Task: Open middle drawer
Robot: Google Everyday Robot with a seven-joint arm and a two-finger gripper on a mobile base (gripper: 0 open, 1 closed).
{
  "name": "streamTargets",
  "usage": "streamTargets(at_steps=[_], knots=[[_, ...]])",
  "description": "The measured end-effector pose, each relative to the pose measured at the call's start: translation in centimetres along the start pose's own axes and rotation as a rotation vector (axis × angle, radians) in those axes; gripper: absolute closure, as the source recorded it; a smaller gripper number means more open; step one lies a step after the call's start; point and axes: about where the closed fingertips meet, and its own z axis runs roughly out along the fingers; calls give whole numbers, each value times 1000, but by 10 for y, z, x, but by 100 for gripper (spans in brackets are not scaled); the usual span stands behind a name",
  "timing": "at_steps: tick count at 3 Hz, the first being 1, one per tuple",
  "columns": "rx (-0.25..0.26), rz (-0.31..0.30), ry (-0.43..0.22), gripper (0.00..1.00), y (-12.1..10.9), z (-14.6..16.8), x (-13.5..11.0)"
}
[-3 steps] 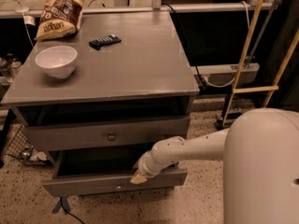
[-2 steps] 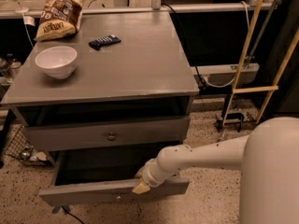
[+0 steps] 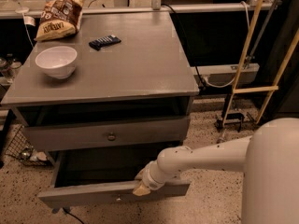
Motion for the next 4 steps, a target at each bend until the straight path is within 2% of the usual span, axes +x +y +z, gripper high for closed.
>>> streamTargets(at_steps=[1, 2, 3, 4], knots=[[-32, 9, 21, 100, 22, -1, 9], [-32, 9, 21, 100, 22, -1, 9], [-46, 34, 21, 100, 39, -1, 21], [-47, 33, 21, 74, 40, 0, 21]])
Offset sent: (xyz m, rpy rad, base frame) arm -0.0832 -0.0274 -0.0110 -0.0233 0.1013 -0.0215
